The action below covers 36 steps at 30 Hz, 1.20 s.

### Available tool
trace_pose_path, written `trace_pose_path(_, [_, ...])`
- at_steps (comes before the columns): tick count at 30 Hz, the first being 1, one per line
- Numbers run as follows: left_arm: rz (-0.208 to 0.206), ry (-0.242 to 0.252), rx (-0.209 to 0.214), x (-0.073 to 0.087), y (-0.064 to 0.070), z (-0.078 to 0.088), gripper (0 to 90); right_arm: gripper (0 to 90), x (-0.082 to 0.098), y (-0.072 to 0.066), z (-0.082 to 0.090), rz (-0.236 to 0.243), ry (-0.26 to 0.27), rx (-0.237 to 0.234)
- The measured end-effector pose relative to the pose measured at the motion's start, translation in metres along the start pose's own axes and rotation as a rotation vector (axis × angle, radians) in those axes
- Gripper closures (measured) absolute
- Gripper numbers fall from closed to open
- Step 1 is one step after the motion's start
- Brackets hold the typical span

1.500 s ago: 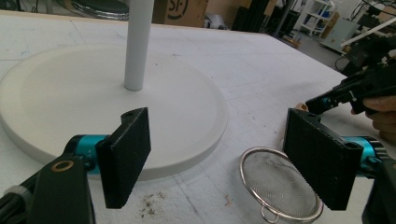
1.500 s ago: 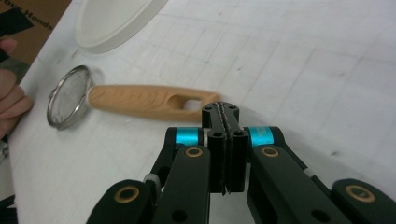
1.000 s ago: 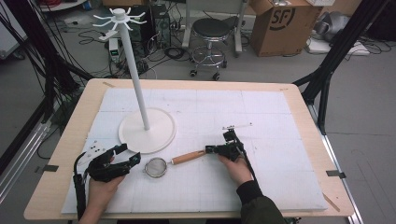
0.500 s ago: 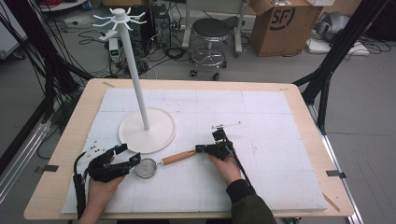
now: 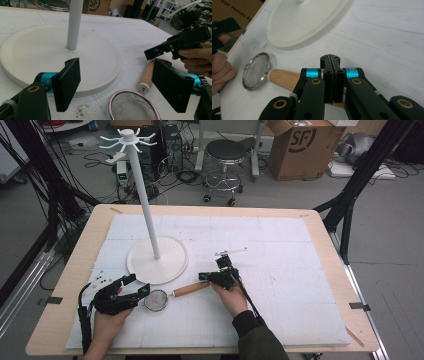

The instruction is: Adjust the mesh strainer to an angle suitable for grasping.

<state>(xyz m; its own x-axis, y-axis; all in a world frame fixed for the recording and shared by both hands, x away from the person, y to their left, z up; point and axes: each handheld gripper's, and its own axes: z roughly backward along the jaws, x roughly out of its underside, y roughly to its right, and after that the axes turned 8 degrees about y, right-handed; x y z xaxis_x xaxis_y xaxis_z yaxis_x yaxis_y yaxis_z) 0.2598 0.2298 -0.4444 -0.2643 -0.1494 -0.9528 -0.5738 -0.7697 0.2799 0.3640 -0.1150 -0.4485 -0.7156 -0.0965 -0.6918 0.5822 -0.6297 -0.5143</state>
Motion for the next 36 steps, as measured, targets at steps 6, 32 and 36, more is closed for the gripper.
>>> trace_pose_path(6, [0.000, -0.006, 0.007, 0.000, 0.001, 0.000, 23.9, 90.0, -0.004, -0.031, -0.033, 0.033, -0.068, -0.068])
trace_pose_path(32, [-0.004, -0.004, 0.008, 0.000, 0.001, 0.002, 23.9, 90.0, 0.003, -0.062, -0.063, 0.100, -0.209, -0.105])
trace_pose_path(36, [-0.002, -0.003, 0.009, -0.001, 0.001, 0.002, 23.9, 90.0, 0.007, -0.068, -0.066, 0.126, -0.224, -0.128])
